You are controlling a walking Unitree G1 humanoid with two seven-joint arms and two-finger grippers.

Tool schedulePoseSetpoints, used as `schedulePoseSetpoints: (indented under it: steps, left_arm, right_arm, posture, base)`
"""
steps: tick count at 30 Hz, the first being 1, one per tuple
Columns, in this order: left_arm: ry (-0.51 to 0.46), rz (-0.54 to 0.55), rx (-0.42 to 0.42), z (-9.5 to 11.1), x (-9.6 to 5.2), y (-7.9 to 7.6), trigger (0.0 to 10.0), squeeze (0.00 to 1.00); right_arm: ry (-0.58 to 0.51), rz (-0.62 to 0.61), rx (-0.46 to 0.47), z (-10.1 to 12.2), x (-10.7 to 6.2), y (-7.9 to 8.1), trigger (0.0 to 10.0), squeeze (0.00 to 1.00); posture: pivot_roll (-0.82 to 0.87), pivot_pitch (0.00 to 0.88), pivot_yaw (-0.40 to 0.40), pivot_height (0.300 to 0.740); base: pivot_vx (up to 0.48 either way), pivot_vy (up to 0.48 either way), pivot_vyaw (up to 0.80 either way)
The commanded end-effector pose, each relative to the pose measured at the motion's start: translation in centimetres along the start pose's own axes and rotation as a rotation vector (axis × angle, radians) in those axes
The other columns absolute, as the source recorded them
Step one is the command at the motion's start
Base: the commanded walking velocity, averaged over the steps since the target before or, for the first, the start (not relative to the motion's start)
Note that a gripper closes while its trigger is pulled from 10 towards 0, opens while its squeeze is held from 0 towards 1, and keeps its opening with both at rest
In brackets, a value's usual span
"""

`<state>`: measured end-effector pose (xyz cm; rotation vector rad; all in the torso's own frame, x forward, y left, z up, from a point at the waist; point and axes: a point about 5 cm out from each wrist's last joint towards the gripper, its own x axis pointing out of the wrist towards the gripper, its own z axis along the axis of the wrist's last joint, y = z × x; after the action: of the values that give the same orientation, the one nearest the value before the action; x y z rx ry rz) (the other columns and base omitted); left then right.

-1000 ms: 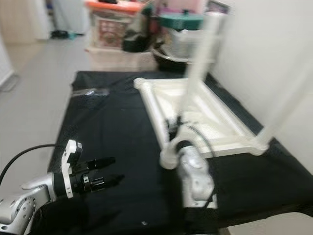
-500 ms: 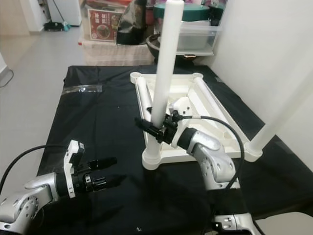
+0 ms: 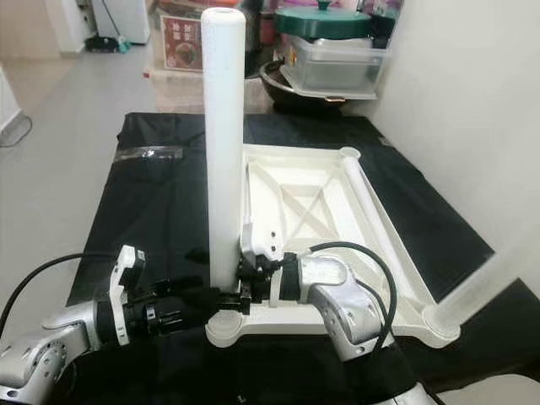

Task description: Building children table

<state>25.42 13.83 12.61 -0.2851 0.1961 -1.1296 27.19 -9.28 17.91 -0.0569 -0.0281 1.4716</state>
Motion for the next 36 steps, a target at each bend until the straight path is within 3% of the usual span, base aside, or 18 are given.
schedulePoseSetpoints:
  steps: [1, 2, 5, 6, 8, 9, 11, 13, 14, 15, 16, 21, 22, 25, 26, 29, 30, 36]
  left_arm:
    - [-0.002, -0.016, -0.007, 0.0, 0.2, -0.1, 10.0, 0.0]
    - [-0.005, -0.014, -0.006, 0.0, 0.2, -0.1, 10.0, 0.0]
    - [-0.009, -0.011, -0.005, 0.0, 0.3, -0.1, 10.0, 0.0]
    - [-0.01, -0.01, -0.005, 0.1, 0.2, -0.1, 10.0, 0.0]
    - [-0.01, -0.007, -0.003, 0.1, 0.1, -0.1, 10.0, 0.0]
    - [-0.01, -0.007, -0.003, 0.1, 0.1, -0.1, 10.0, 0.0]
    - [-0.007, -0.004, -0.003, 0.1, 0.0, -0.1, 10.0, 0.0]
    - [-0.006, -0.005, -0.003, 0.1, -0.1, -0.1, 10.0, 0.0]
    - [-0.006, -0.005, -0.003, 0.1, -0.1, -0.1, 10.0, 0.0]
    - [-0.002, -0.005, -0.001, 0.1, -0.1, 0.0, 10.0, 0.0]
    - [0.0, -0.006, -0.001, 0.1, -0.1, 0.1, 10.0, 0.0]
    - [0.004, -0.007, 0.0, 0.1, 0.0, 0.2, 10.0, 0.0]
    - [0.005, -0.006, 0.001, 0.1, 0.0, 0.3, 10.0, 0.0]
    - [0.005, -0.005, 0.002, 0.1, 0.1, 0.3, 10.0, 0.0]
    - [0.005, -0.004, 0.003, 0.1, 0.1, 0.3, 10.0, 0.0]
    - [0.005, -0.004, 0.003, 0.1, 0.1, 0.3, 10.0, 0.0]
    - [0.002, 0.0, 0.003, 0.1, 0.0, 0.3, 10.0, 0.0]
    - [-0.004, -0.001, 0.004, 0.1, 0.2, 0.3, 10.0, 0.0]
  right_arm:
    - [0.04, -0.112, 0.05, -1.3, 0.4, -0.8, 3.1, 0.0]
    - [0.092, -0.331, 0.061, -2.3, 0.1, -2.6, 0.0, 0.0]
    - [0.156, -0.562, 0.065, -3.4, -0.3, -4.3, 0.0, 0.0]
    - [0.218, -0.89, 0.124, -4.4, -2.5, -6.0, 0.0, 0.0]
    - [0.259, -1.21, 0.19, -5.4, -5.1, -6.7, 0.0, 0.0]
    - [0.259, -1.21, 0.19, -5.4, -5.1, -6.7, 0.0, 0.0]
    - [0.327, -1.612, 0.275, -6.8, -8.4, -5.8, 0.0, 0.0]
    - [0.327, -1.648, 0.29, -6.9, -8.6, -5.2, 0.0, 0.0]
    - [0.327, -1.648, 0.29, -6.9, -8.6, -5.2, 0.0, 0.0]
    - [0.33, -1.592, 0.259, -6.5, -7.6, -4.9, 8.4, 0.0]
    - [0.275, -1.499, 0.224, -5.5, -6.1, -4.8, 10.0, 0.0]
    - [0.151, -1.309, 0.198, -3.7, -3.6, -4.7, 10.0, 0.0]
    - [0.065, -1.206, 0.189, -2.7, -2.7, -4.7, 10.0, 1.0]
    - [-0.037, -1.053, 0.161, -1.0, -1.8, -4.9, 10.0, 1.0]
    - [-0.058, -0.983, 0.153, -0.3, -1.6, -4.9, 10.0, 0.52]
    - [-0.058, -0.983, 0.153, -0.3, -1.6, -4.9, 10.0, 0.52]
    - [-0.072, -0.877, 0.125, 0.4, -1.4, -4.7, 10.0, 0.0]
    - [-0.038, -0.319, 0.001, 1.9, -1.3, -2.4, 10.0, 0.0]
  posture:
    - [0.06, 0.0, -0.118, 0.74]
    - [0.06, 0.0, -0.12, 0.74]
    - [0.06, 0.0, -0.12, 0.74]
    - [0.06, 0.0, -0.121, 0.74]
    - [0.06, 0.0, -0.117, 0.74]
    - [0.06, 0.0, -0.117, 0.74]
    - [0.06, 0.0, -0.113, 0.74]
    - [0.06, 0.0, -0.11, 0.74]
    - [0.06, 0.0, -0.11, 0.74]
    - [0.06, 0.0, -0.105, 0.74]
    - [0.06, 0.0, -0.104, 0.74]
    - [0.05, 0.0, -0.101, 0.74]
    - [0.06, 0.0, -0.105, 0.74]
    - [0.06, 0.0, -0.109, 0.74]
    - [0.06, 0.0, -0.11, 0.74]
    - [0.06, 0.0, -0.11, 0.74]
    - [0.06, 0.0, -0.11, 0.74]
    - [0.07, 0.0, -0.122, 0.74]
  base:
    - [0.0, 0.0, 0.0]
    - [0.0, 0.0, 0.0]
    - [0.0, 0.0, 0.0]
    - [0.0, 0.0, 0.0]
    - [0.0, 0.0, 0.0]
    - [0.0, 0.0, 0.0]
    - [0.0, 0.0, 0.0]
    - [0.0, 0.0, 0.0]
    - [0.0, 0.0, 0.0]
    - [0.0, 0.0, 0.0]
    - [0.0, 0.0, 0.0]
    - [0.0, 0.0, 0.0]
    - [0.0, 0.0, 0.0]
    - [0.0, 0.0, 0.0]
    - [0.0, 0.0, 0.0]
    - [0.0, 0.0, 0.0]
    - [0.0, 0.0, 0.0]
    - [0.0, 0.0, 0.0]
